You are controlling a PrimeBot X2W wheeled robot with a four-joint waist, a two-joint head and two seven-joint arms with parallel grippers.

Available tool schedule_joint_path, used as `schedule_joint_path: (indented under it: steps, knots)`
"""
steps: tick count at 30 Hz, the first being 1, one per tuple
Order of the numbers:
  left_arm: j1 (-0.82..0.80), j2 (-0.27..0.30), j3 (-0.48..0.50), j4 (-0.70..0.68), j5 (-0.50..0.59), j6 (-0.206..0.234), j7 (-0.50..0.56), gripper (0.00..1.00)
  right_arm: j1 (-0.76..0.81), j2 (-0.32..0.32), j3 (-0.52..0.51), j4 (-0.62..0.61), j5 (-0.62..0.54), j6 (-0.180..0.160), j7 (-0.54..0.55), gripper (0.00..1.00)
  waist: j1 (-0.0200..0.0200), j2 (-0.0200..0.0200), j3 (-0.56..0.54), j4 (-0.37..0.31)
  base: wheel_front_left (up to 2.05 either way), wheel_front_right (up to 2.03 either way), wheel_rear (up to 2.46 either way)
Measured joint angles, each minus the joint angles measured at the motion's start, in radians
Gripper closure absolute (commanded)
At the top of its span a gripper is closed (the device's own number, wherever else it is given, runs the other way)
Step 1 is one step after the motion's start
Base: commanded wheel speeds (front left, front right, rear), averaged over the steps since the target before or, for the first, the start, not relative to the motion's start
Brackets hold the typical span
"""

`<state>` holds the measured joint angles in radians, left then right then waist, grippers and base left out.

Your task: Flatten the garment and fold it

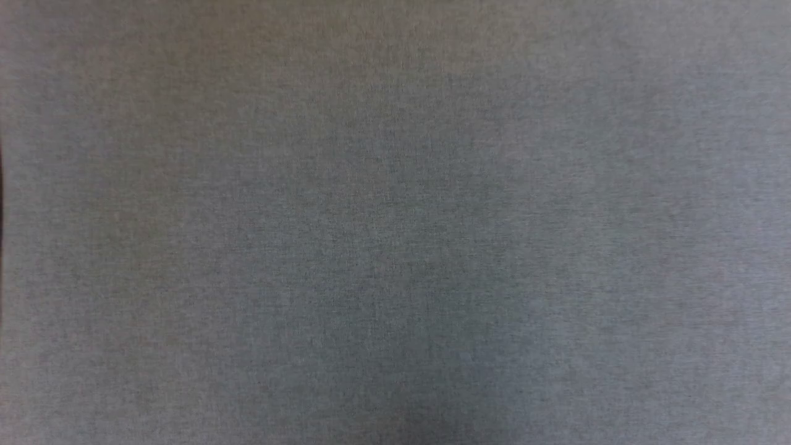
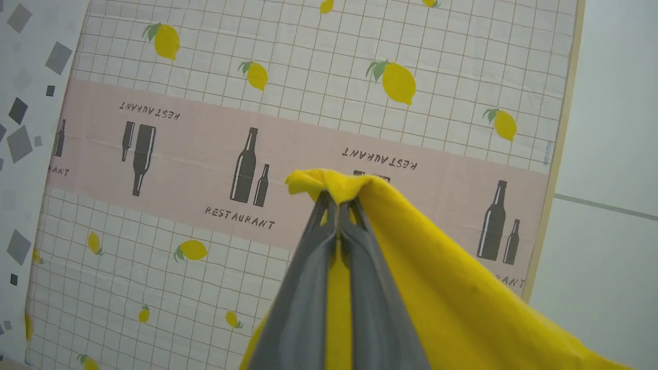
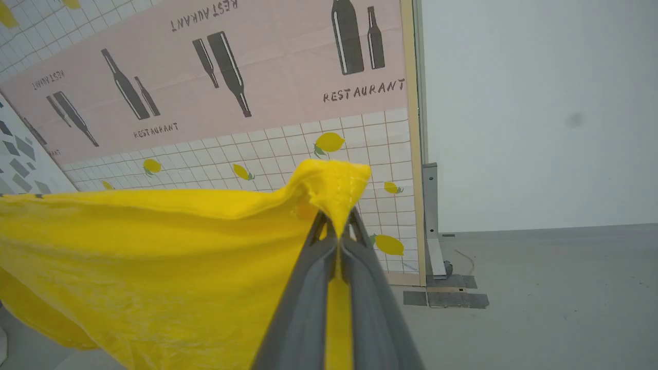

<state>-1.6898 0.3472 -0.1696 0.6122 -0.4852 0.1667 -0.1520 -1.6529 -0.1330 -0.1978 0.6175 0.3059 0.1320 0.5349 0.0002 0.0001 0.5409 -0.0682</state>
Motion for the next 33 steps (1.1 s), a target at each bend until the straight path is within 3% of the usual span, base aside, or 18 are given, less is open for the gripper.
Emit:
schedule_joint_path:
  steps: [8,17,24,28,33]
  knots:
    - [0.101,-0.061,-0.003,0.085,-0.057,-0.090,-0.071,1.00,0.112,-0.092,0.102,0.009,0.124,0.000,-0.008,1.00,0.0000,0.0000,0.036,0.048,0.00,0.00,0.00]
    - [0.426,-0.096,0.029,0.072,-0.110,-0.202,-0.102,1.00,0.564,-0.188,0.263,-0.138,0.401,0.000,-0.066,1.00,0.0000,-0.0001,-0.072,0.096,0.00,0.00,0.00]
    - [0.849,-0.144,0.107,-0.101,-0.127,-0.209,-0.105,1.00,0.976,-0.222,0.329,-0.261,0.505,0.000,-0.152,1.00,-0.0003,0.0000,-0.221,0.109,0.00,0.00,0.00]
    - [1.150,-0.190,0.105,-0.176,-0.156,-0.202,-0.100,1.00,1.200,-0.222,0.349,-0.314,0.526,0.000,-0.179,1.00,-0.0004,0.0000,-0.316,0.114,0.00,0.00,0.00]
    - [1.454,-0.203,0.081,-0.267,-0.179,-0.173,-0.029,1.00,1.400,-0.208,0.341,-0.346,0.526,0.000,-0.202,1.00,-0.0004,0.0000,-0.415,0.116,0.00,0.00,0.00]
